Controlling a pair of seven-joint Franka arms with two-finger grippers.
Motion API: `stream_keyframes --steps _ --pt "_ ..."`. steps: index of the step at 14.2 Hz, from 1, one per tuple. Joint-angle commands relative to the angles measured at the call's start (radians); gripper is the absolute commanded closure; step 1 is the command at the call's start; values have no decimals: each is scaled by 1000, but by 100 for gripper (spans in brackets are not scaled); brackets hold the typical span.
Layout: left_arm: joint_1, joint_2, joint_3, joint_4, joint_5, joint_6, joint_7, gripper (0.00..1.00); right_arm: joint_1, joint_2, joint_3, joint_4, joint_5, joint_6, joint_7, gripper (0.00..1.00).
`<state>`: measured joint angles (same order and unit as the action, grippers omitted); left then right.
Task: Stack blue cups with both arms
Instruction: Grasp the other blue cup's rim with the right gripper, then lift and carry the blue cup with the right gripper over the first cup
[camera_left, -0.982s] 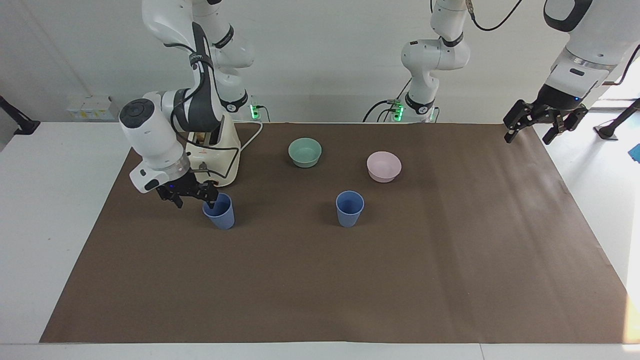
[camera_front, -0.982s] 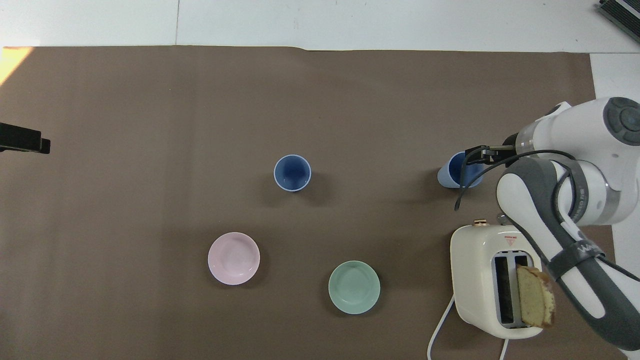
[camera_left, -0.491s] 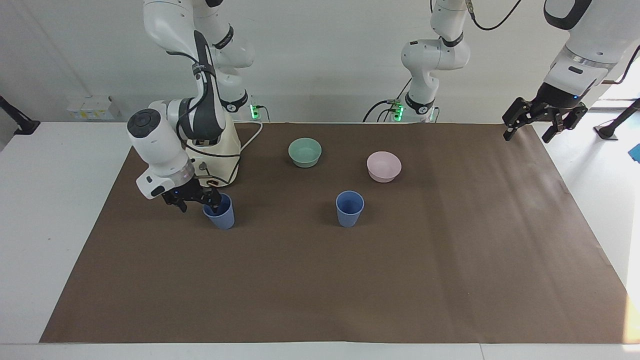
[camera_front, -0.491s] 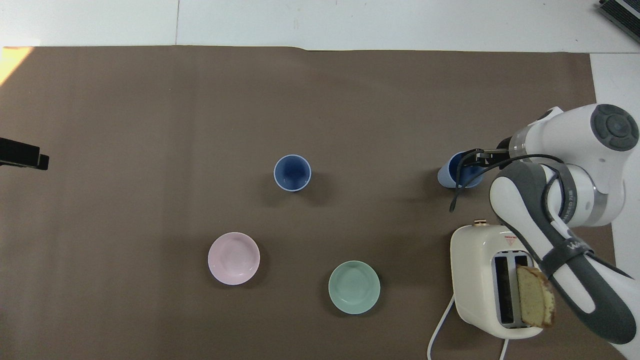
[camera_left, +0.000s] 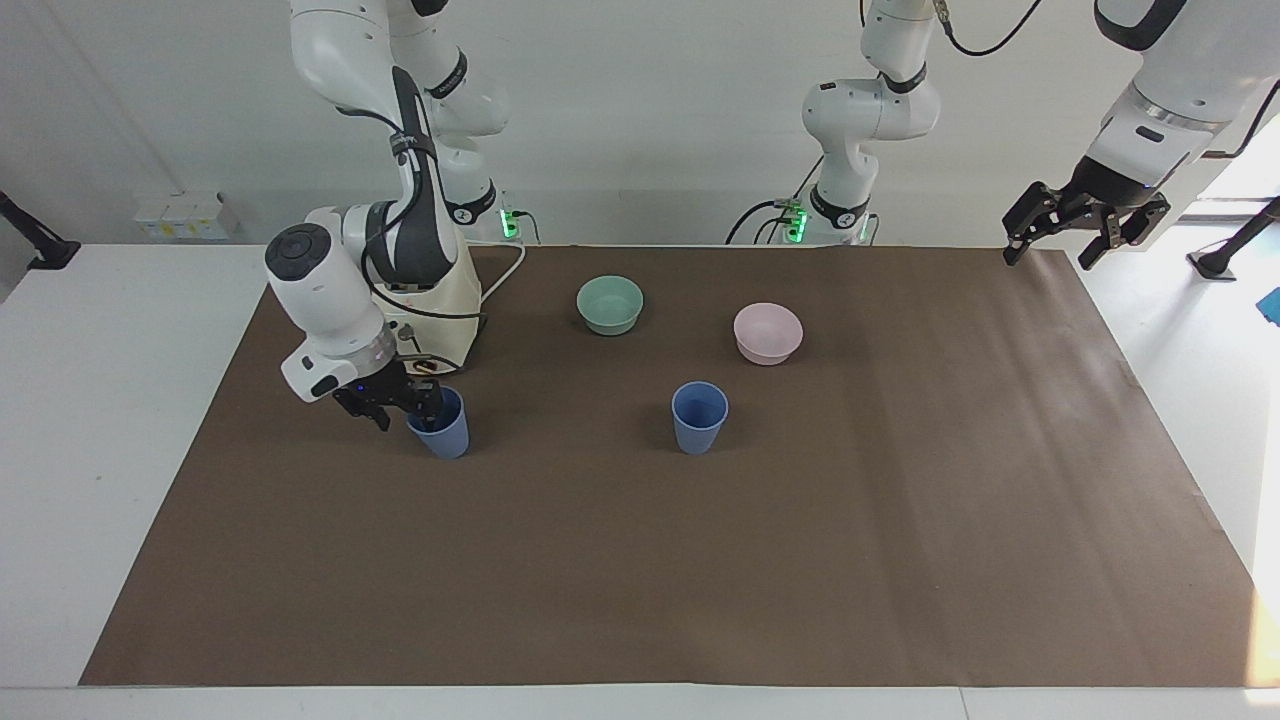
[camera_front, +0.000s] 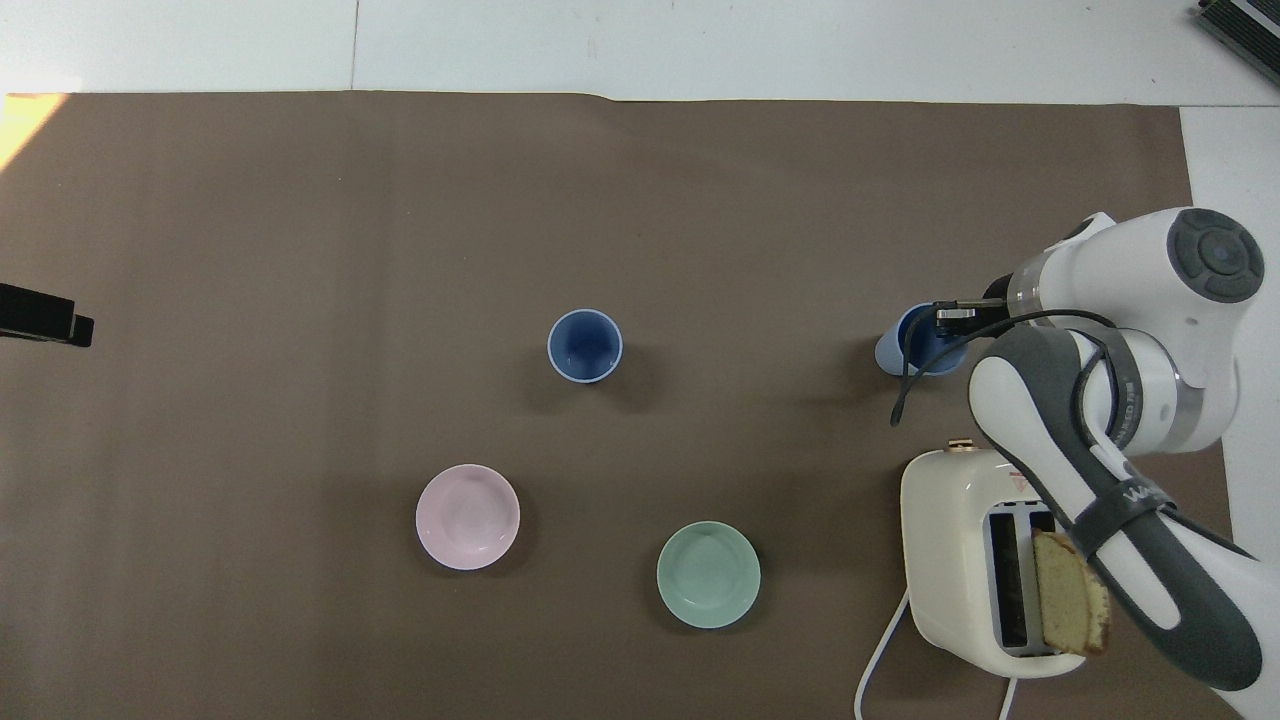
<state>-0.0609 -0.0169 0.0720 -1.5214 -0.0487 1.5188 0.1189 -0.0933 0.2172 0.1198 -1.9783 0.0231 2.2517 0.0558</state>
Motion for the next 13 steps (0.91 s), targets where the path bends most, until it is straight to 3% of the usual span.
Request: stream_keyframes --steps 1,5,8,13 --pt "1 -6 -9 9 18 -16 8 0 18 2 1 1 -9 19 31 100" --pt "10 -6 -9 9 18 -16 8 0 66 -24 3 61 -9 -27 136 100" --pt "10 -6 -9 9 18 -16 8 0 105 -29 4 200 -9 -199 193 100" --pt "10 -6 -9 9 18 -16 8 0 236 -26 3 390 -20 -352 375 100"
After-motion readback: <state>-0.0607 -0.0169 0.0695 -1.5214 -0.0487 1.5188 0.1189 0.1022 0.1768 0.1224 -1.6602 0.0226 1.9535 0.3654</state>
